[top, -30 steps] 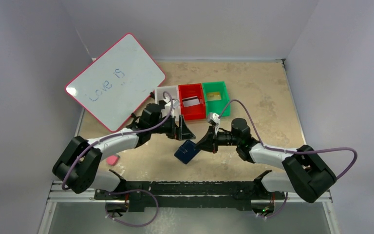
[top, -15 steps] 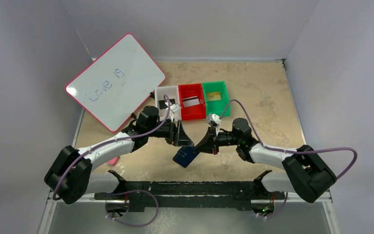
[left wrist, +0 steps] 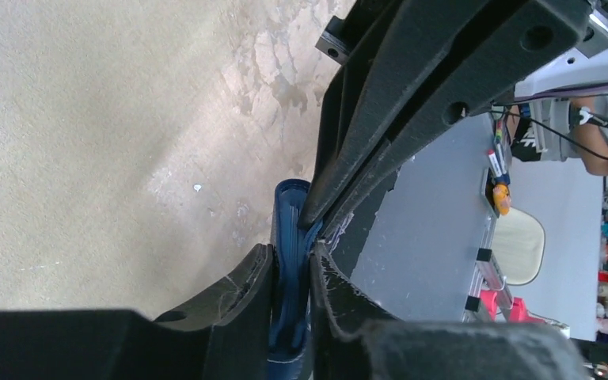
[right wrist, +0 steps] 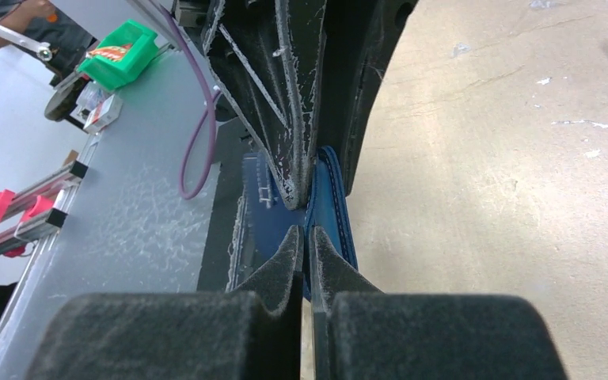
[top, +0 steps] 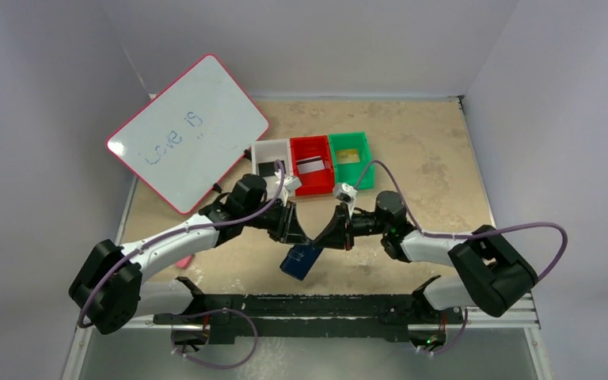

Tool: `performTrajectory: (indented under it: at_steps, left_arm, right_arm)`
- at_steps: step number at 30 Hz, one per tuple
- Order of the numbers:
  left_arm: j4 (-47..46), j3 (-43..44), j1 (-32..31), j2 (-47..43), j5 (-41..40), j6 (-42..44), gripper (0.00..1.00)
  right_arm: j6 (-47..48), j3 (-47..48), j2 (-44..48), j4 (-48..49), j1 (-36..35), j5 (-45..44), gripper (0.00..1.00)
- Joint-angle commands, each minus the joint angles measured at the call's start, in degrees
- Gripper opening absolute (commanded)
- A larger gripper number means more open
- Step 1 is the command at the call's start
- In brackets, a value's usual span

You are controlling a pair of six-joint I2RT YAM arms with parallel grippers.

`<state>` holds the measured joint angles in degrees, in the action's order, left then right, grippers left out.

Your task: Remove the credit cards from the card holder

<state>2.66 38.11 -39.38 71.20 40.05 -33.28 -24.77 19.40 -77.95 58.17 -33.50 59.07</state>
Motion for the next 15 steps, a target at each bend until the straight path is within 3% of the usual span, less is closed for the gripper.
performTrajectory:
  at_steps: [1,3,5,8,11,12,15]
  left_arm:
    - [2.62,2.29,-0.21,-2.24,-4.03,2.45,0.12]
    - [3.41,2.63,-0.26,-2.32,-5.35,2.64,0.00]
    - [4.54,3.22,-0.26,-2.06,-6.84,2.97,0.00]
    - [7.10,4.09,-0.24,-1.82,-11.62,2.97,0.00]
    - [12.54,6.37,-0.21,-1.39,-19.04,3.08,0.00]
    - [14.93,7.09,-0.25,-1.38,-21.85,2.83,0.00]
    - [18.94,8.84,-0.67,-1.71,-31.96,0.00,0.00]
  right_arm:
    - [-1.08,3.12,0.18,4.57,-0.25,1.27,0.00]
    - [-0.94,3.35,0.08,3.56,-0.25,0.53,0.00]
    - [-0.99,4.03,0.16,1.46,-0.26,-0.55,0.07]
    - [-0.67,5.65,1.02,-4.99,-0.13,-4.44,0.30]
    - [0.94,7.42,3.45,-15.22,0.22,-12.77,0.46]
    - [0.80,7.83,4.60,-17.69,0.33,-16.19,0.57]
    - [-0.43,8.53,9.29,-25.07,0.45,-27.28,0.63]
